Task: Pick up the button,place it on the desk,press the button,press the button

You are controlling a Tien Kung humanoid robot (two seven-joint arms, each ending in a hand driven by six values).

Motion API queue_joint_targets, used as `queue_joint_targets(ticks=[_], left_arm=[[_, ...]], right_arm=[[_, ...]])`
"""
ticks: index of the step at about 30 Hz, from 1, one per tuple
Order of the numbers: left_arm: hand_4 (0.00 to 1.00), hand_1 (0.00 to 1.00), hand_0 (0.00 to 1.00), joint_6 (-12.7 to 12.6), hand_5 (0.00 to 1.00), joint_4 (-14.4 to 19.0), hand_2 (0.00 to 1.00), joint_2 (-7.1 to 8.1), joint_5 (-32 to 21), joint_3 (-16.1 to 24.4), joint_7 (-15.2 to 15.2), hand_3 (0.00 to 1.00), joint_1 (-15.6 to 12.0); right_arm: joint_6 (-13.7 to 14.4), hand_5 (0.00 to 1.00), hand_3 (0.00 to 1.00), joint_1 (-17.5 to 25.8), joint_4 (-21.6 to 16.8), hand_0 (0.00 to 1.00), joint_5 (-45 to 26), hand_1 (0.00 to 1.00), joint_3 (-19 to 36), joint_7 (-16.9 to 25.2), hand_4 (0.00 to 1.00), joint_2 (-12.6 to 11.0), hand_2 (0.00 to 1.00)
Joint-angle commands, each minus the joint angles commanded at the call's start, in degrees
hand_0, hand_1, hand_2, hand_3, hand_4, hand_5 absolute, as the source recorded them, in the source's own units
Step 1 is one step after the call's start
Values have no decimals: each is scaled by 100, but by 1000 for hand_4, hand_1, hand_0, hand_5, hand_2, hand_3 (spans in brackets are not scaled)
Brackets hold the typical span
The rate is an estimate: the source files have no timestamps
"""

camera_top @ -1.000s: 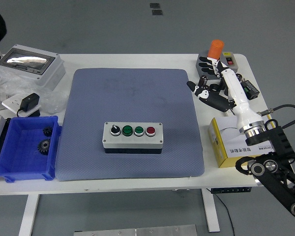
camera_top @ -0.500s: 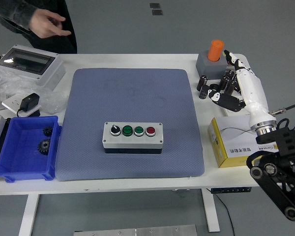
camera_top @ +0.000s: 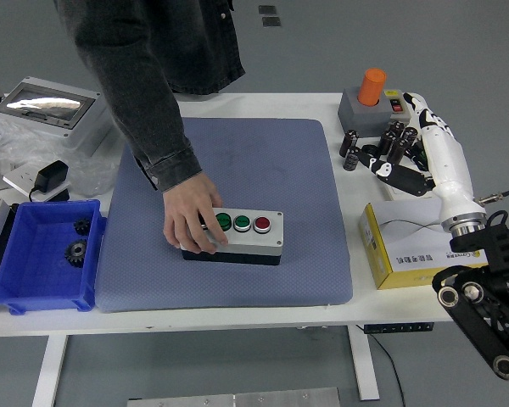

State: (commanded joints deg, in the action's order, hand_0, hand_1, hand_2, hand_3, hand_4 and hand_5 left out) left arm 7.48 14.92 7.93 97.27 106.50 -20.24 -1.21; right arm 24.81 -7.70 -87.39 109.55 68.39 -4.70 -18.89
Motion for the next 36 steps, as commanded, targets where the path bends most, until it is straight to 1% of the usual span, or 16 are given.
queue_joint_targets(ticks=[7, 12, 17, 18, 22, 26, 28, 32, 33, 34, 36], left_arm=[[643, 683, 704, 15, 880, -3, 667, -8, 73, 38, 14, 807, 26], [644, 684, 704, 22, 881, -5, 667, -13, 101, 49, 21, 807, 42], [647, 683, 704, 17, 882, 8, 667, -16, 91, 38, -12, 807, 35], [647, 683, 704, 17, 882, 9, 667, -15, 92, 38, -15, 807, 35], [647, 683, 704, 16, 881, 9, 667, -12, 98, 40, -19, 807, 37], [647, 683, 704, 18, 881, 8, 667, -12, 106, 43, -18, 807, 44], [647, 683, 704, 18, 879, 9, 667, -11, 108, 45, -18, 807, 50], [647, 683, 704, 21, 879, 12, 667, -4, 121, 52, -26, 807, 64], [647, 683, 704, 22, 879, 13, 667, -1, 124, 54, -28, 807, 68], [648, 683, 704, 22, 879, 14, 667, 1, 126, 55, -30, 807, 71], [648, 683, 704, 22, 879, 15, 667, 6, 129, 58, -31, 807, 78]], right_arm=[[-1, 499, 998, -75, 78, 998, -194, 947, -49, 82, 969, 32, 982], [14, 502, 998, -37, 198, 998, -270, 956, 7, 113, 966, 74, 985], [65, 502, 998, -27, 260, 998, -242, 955, 8, 45, 967, 89, 986], [82, 502, 998, -35, 248, 998, -203, 955, -10, -15, 967, 87, 986], [144, 503, 998, -127, 110, 998, 167, 953, -243, -479, 967, 62, 986], [17, 503, 998, -344, 54, 998, 639, 953, -634, -1021, 967, 118, 986], [-116, 502, 998, -490, 78, 998, 879, 958, -886, -1320, 968, 194, 986], [-323, 502, 998, -795, 145, 998, 1034, 958, -1353, -1775, 968, 382, 986], [-361, 502, 998, -872, 168, 998, 1032, 958, -1477, -1847, 968, 432, 986], [-389, 498, 998, -935, 188, 998, 1016, 998, -1584, -1887, 972, 472, 998], [-441, 498, 998, -1069, 224, 998, 963, 998, -1821, -1939, 972, 549, 998]])
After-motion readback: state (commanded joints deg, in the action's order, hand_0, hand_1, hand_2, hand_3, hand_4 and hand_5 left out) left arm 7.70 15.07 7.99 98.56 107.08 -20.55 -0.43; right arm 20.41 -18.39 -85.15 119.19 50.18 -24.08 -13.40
